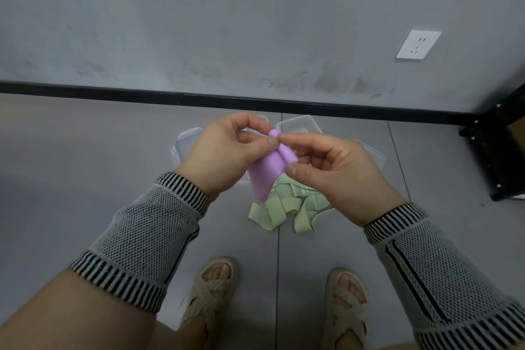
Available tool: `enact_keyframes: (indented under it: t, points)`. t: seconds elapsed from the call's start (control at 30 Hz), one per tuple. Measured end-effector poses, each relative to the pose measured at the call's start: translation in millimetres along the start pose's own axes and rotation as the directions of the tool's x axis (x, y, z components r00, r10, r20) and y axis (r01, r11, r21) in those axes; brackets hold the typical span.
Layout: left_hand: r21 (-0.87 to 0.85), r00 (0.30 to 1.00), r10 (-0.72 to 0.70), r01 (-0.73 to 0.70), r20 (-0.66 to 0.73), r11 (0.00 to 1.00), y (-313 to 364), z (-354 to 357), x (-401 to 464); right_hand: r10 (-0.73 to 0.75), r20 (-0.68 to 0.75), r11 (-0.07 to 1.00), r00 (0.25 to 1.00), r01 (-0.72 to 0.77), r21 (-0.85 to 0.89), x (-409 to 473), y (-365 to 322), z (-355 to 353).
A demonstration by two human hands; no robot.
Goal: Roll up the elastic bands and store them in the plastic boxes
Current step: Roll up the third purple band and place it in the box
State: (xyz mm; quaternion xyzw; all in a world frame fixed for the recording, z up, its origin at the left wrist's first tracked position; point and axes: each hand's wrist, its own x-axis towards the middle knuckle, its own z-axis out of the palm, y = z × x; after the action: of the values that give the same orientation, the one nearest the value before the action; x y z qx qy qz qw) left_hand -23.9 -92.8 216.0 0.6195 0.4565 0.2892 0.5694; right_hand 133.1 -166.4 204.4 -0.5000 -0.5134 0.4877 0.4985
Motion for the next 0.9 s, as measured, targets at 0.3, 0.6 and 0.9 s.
enact_keyframes:
  t: [0.3, 0.6, 0.9]
  points:
    - [-0.059, 0.997, -0.034, 0.039, 0.075, 0.998, -3, -3, 3, 0.034, -0.028, 0.999, 0.999, -0.033, 0.016, -1, -1, -3]
    - [0.009, 0.981, -0.014, 0.013, 0.192, 1.000, -6, -3, 1, 0.138, 0.107, 0.973, 0.985, -0.115, -0.201, -1, -6, -3]
    - [0.164, 0.968, 0.006, -0.049, 0.250, 0.985, -12, -6, 3, 0.131, 0.069, 0.987, 0.989, -0.124, -0.098, -5, -7, -13]
